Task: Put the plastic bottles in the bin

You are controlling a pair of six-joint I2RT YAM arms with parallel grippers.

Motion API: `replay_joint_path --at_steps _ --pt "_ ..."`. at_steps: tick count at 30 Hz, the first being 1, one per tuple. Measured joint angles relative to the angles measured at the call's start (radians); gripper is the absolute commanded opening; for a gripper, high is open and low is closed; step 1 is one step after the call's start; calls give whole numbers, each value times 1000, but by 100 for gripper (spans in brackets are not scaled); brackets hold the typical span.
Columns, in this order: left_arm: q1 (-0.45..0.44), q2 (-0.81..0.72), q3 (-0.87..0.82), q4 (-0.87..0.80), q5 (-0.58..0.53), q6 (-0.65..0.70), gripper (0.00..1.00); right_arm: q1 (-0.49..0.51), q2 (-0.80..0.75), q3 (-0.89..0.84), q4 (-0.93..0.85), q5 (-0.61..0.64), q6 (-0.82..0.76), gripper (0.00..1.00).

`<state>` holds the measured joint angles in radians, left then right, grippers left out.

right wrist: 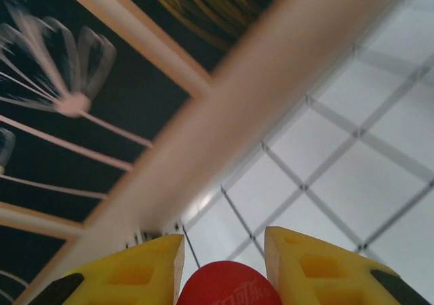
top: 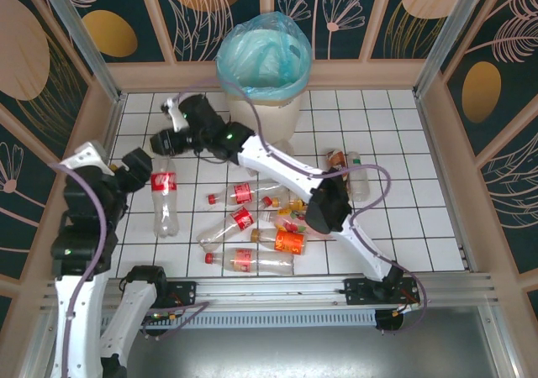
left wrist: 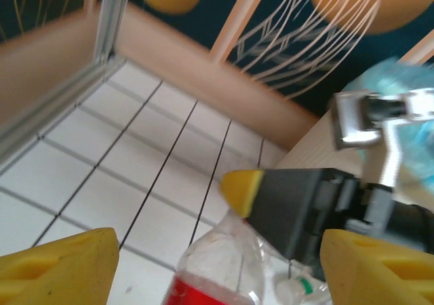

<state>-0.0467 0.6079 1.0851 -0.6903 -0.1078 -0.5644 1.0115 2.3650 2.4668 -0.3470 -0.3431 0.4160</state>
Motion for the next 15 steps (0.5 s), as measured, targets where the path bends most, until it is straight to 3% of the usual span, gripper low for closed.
replay_joint_path --at_steps 6,15 --pt "0 73 282 -41 55 9 69 -10 -186 40 92 209 -270 0" --pt "0 280 364 130 435 -93 61 -64 -317 29 367 455 -681 0"
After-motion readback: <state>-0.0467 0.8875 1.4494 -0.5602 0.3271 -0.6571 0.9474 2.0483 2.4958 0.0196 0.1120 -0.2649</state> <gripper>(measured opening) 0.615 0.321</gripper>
